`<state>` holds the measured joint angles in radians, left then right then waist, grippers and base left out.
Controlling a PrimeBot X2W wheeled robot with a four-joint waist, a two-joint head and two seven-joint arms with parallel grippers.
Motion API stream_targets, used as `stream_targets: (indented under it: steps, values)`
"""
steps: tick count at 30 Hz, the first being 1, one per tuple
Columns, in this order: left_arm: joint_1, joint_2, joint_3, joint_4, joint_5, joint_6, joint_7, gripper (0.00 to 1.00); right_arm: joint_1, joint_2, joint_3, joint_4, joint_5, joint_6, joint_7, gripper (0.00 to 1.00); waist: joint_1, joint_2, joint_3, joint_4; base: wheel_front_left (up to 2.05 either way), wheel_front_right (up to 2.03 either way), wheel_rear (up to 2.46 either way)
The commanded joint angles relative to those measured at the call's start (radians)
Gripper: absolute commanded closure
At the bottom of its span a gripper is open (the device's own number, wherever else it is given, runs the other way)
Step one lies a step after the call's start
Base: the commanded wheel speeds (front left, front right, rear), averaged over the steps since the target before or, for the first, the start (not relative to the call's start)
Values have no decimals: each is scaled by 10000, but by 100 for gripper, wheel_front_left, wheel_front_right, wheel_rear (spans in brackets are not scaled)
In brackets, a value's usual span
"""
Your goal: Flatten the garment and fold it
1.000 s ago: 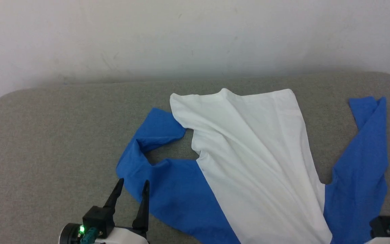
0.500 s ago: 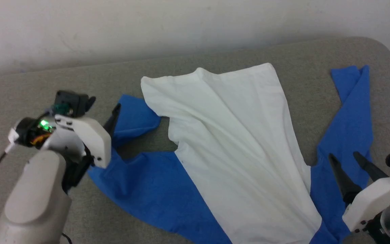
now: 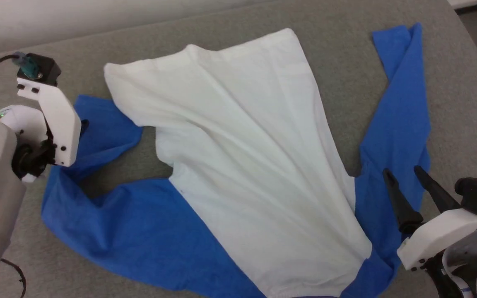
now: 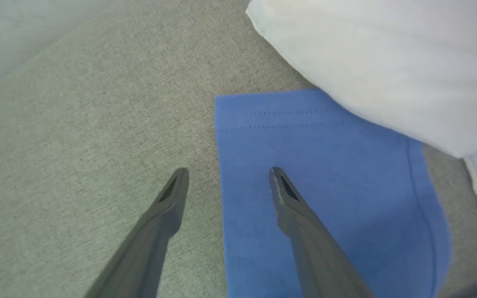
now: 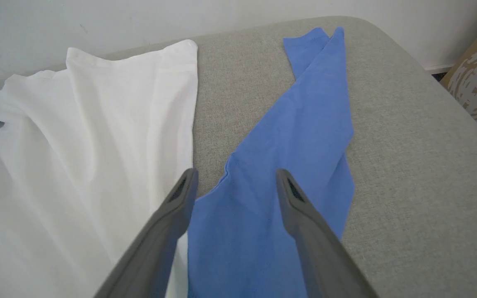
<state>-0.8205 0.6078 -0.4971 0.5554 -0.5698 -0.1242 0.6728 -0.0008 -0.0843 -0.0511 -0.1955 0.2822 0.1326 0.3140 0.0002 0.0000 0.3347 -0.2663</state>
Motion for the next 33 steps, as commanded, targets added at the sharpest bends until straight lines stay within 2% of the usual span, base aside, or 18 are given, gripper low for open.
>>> stream_targets:
  steps: [1,7,9,11,13,21,25,26,27,33]
  values:
    - [-188,92,-71,109,-116,-63,29,0,-173,69,46,70,-46,-19,-94,0,-2,0,602,-575,0,0,0]
    - [-328,259,-524,746,-393,-64,245,0,-275,161,74,351,-154,-19,-340,0,-2,0,770,-574,0,0,0]
    - [-211,130,-517,987,-878,-64,606,100,-323,181,40,396,-184,-19,-385,0,-2,0,785,-509,0,0,0]
    - [-263,109,-432,997,-1079,-64,442,100,-351,193,-15,408,-237,-19,-426,0,-2,0,778,-400,0,0,0]
    - [-441,181,-226,1024,-929,106,-374,100,-372,196,-51,406,-299,-19,-440,0,-2,0,747,-270,0,0,0]
    - [-900,425,782,1849,-357,1361,-4198,100,-405,-5,-131,411,-459,-19,-311,0,-2,0,228,341,0,0,0]
    - [-713,249,844,2496,-344,1335,-5211,100,-367,-49,-162,485,-394,-19,-185,0,-2,0,37,637,0,0,0]
    - [-637,131,864,2645,-398,1298,-5424,14,-371,-52,-210,530,-367,-19,-158,0,-2,0,-4,717,0,0,0]
    - [-566,-12,907,2802,-467,1319,-5632,0,-385,-70,-269,589,-355,-19,-133,0,-2,0,-53,801,0,0,0]
    - [-236,-565,968,3158,-462,1250,-7506,0,-876,-378,-940,1139,-575,-19,439,0,-2,0,-462,1261,0,0,0]
